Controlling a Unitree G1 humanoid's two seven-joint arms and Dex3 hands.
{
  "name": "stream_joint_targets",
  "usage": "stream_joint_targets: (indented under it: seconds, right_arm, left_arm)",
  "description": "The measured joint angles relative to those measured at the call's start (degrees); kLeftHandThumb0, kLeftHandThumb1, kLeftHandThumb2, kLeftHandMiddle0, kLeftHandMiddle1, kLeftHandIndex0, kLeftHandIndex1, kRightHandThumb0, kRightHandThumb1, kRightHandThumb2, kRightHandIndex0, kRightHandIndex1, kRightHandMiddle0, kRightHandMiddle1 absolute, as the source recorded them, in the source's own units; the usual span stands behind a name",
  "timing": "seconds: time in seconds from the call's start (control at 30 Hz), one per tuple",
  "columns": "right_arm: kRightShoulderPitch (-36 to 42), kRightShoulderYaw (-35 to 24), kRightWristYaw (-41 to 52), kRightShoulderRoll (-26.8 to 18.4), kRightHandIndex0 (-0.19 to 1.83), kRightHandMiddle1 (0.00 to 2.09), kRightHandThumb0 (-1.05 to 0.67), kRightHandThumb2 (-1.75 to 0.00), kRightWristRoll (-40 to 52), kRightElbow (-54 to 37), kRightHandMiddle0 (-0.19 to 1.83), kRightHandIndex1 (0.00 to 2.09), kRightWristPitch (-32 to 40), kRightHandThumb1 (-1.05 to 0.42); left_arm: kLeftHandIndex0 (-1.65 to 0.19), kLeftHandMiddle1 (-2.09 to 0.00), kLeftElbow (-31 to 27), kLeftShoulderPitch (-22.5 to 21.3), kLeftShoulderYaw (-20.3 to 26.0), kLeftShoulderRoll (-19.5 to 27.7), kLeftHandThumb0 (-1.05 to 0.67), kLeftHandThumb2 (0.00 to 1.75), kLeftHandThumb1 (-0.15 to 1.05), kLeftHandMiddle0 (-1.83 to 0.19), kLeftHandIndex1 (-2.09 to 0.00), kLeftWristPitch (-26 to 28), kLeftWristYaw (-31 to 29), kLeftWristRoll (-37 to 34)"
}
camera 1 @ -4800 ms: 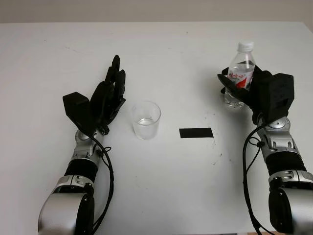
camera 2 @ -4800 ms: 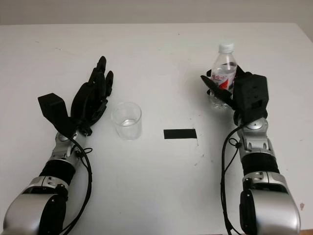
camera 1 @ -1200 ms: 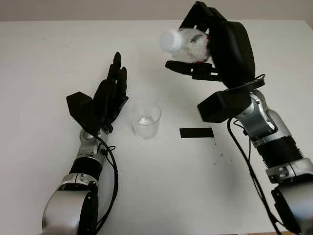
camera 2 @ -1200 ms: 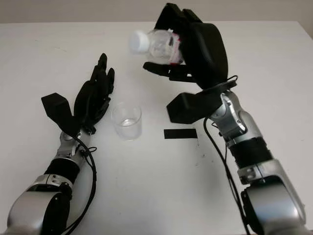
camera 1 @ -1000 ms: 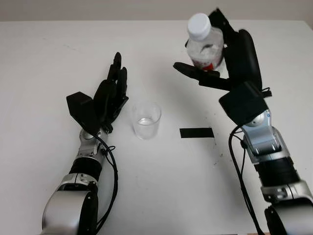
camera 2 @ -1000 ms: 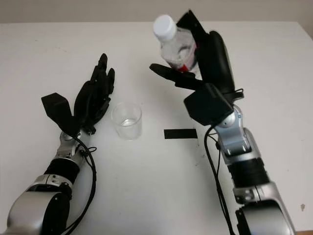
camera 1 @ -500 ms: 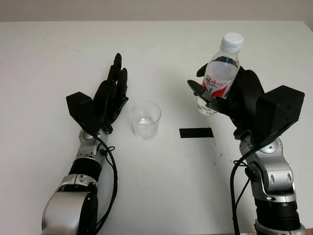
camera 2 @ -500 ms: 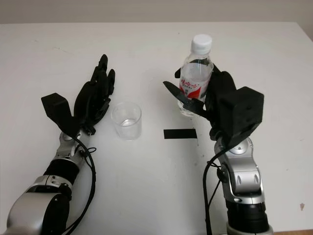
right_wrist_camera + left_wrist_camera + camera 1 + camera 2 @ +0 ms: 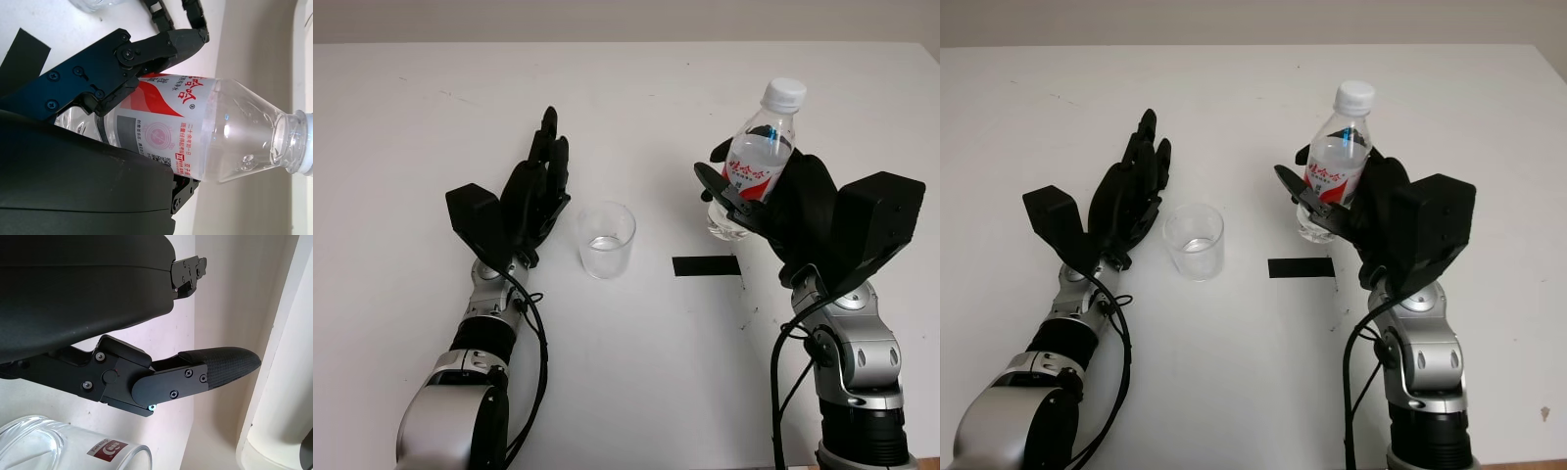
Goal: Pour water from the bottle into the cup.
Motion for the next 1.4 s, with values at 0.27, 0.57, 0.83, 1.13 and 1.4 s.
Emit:
stream_joint_targets:
  seconds: [0.27, 0.57, 0.83, 1.13, 1.4]
  right_arm:
    - [0.2, 0.4, 1.4, 0.3, 1.43, 2.09, -0.41, -0.41, -1.4, 2.7, 1.10, 2.09, -4.1, -1.05]
    - [2.9, 1.1, 1.9, 2.2, 1.36, 2.09, -0.45, -0.40, -2.1, 4.9, 1.03, 2.09, -8.3, -1.05]
    - [4.8, 1.8, 2.3, 4.0, 1.46, 2.09, -0.46, -0.41, -1.9, 5.9, 1.09, 2.09, -9.8, -1.05]
    - [6.1, 2.5, 2.0, 5.6, 1.54, 2.09, -0.46, -0.45, -3.0, 11.3, 1.24, 2.09, -17.0, -1.05]
    - [6.0, 3.2, 2.0, 5.3, 1.38, 2.09, -0.46, -0.45, -6.6, 15.8, 1.14, 2.09, -24.9, -1.05]
  left_arm:
    - [0.19, 0.00, -0.3, 0.1, -0.1, 0.2, -0.87, 0.65, 1.05, 0.19, 0.00, 0.2, 0.0, 0.3]
    - [0.19, 0.00, -0.6, 0.3, -0.1, 0.4, -0.87, 0.63, 1.05, 0.19, 0.00, 0.4, -0.1, 0.2]
    - [0.19, 0.00, -1.6, 0.7, 0.0, 0.4, -0.87, 0.62, 1.05, 0.19, 0.00, 1.3, 0.0, 0.0]
    - [0.19, 0.00, -2.5, 1.2, 0.0, 0.4, -0.88, 0.61, 1.05, 0.19, 0.00, 1.8, 0.5, -0.1]
    - [0.19, 0.00, -2.5, 1.5, 0.0, 0.4, -0.88, 0.60, 1.05, 0.19, 0.00, 1.8, 0.4, -0.2]
